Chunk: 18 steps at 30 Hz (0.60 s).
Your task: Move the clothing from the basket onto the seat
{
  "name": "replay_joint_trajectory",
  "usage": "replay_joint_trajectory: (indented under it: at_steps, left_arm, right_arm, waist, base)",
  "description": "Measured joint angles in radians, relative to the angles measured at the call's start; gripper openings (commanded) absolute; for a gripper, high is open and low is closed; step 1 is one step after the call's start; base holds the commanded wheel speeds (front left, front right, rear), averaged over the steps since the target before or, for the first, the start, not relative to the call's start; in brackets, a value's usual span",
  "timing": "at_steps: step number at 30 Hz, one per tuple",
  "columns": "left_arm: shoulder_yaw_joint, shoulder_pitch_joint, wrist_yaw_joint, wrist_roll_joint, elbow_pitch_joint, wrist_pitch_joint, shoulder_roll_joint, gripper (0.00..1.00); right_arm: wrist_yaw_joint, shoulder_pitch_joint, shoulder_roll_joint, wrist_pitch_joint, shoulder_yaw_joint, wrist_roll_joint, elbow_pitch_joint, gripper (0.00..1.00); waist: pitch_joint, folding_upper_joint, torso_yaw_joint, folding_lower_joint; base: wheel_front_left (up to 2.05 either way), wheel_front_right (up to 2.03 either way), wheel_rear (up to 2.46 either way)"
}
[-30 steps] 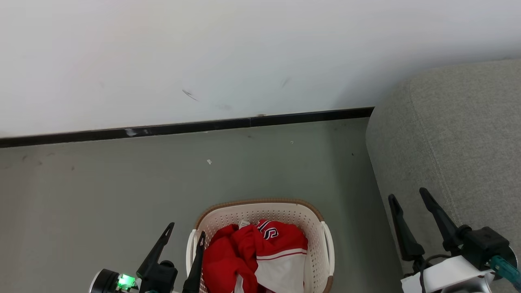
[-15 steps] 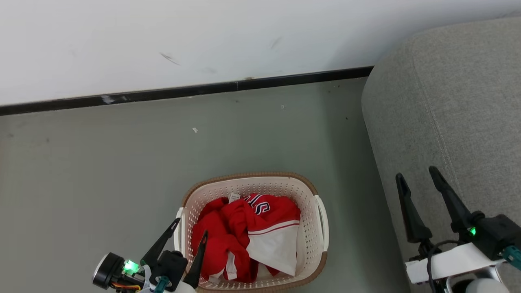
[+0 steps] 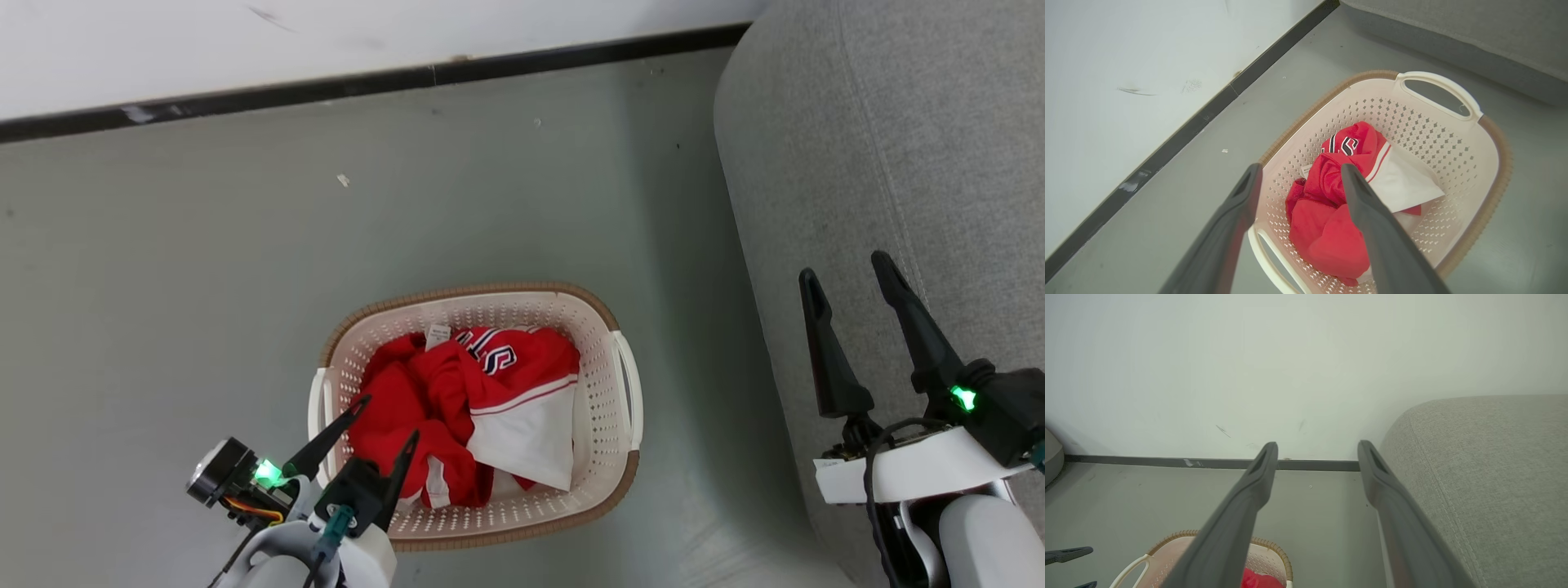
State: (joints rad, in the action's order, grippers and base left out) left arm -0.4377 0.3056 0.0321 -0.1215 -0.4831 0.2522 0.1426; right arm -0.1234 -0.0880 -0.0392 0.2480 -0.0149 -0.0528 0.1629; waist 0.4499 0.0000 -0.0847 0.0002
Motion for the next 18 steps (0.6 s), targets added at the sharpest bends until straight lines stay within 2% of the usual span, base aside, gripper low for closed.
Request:
replay_joint_trajectory:
  at_steps: [18]
  left_arm:
    - [-0.040,0.128,-0.022,-0.059,-0.184,-0.013,0.021,1.00]
  right_arm:
    - [0.000,-0.129,-0.001,0.000,0.013,-0.020,0.018,1.00]
  waist:
    - [0.172,0.0000,-0.055,0.0000]
  base:
    - [0.00,0.00,0.00]
